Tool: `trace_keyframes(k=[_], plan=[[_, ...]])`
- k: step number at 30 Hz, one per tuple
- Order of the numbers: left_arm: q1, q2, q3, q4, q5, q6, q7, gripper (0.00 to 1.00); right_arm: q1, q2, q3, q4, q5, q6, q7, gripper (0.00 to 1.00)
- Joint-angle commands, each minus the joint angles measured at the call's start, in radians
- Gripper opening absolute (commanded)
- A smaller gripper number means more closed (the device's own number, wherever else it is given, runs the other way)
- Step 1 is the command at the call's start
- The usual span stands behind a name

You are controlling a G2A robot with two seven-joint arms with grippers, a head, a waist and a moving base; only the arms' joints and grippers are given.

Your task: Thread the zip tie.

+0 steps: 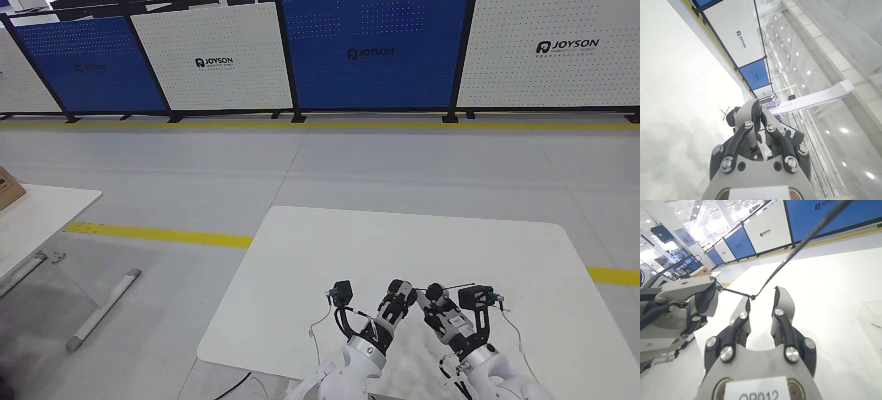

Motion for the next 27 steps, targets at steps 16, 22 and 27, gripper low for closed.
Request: trace_keyframes(k=[16, 22, 27], plan=[[0.006, -0.003, -0.002, 0.003, -0.003, -0.021, 0.019, 0.00, -0.012, 0.001, 0.013, 0.009, 0.047, -0.048, -0.041, 0.20], [0.006, -0.003, -0.002, 0.005, 0.002, -0.023, 0.021, 0.00, -0.016, 0.001, 0.015, 0.003, 0.052, -0.059, -0.041, 0.22], [0.006, -0.004, -0.002, 0.006, 0.006, -0.023, 0.021, 0.00, -0.015, 0.002, 0.017, 0.002, 0.056, -0.062, -0.034, 0.25]])
